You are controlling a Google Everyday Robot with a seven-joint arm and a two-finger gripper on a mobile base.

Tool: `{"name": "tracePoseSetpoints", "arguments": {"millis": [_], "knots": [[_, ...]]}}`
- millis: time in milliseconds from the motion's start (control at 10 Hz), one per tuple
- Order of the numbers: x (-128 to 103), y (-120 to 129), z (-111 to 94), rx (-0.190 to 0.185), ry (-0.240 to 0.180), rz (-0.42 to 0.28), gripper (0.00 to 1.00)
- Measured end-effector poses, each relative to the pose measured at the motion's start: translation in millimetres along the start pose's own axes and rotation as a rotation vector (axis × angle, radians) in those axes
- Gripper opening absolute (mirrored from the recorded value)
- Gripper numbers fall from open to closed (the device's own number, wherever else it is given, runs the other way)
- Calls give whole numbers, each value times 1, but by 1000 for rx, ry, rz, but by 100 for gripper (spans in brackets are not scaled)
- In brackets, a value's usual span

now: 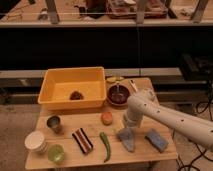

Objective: Wipe tray with towel

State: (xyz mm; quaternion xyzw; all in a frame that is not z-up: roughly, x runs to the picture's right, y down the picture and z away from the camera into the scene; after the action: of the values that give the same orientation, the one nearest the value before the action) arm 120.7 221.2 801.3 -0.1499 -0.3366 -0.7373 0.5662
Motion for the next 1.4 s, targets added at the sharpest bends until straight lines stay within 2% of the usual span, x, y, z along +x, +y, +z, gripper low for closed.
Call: {"name": "tracePoseSetpoints", "arguments": {"millis": [200, 400, 800, 1100, 1200, 1400], "knots": [[-4, -1, 2, 7, 1, -9, 80], [-4, -7, 5, -4, -3, -36, 80], [-3, -13, 13, -53, -11, -53, 79], [-4, -12, 18, -90, -13, -54, 60], [-5, -13, 19, -98, -13, -60, 58], [-6, -14, 19, -79, -3, -75, 58]]}}
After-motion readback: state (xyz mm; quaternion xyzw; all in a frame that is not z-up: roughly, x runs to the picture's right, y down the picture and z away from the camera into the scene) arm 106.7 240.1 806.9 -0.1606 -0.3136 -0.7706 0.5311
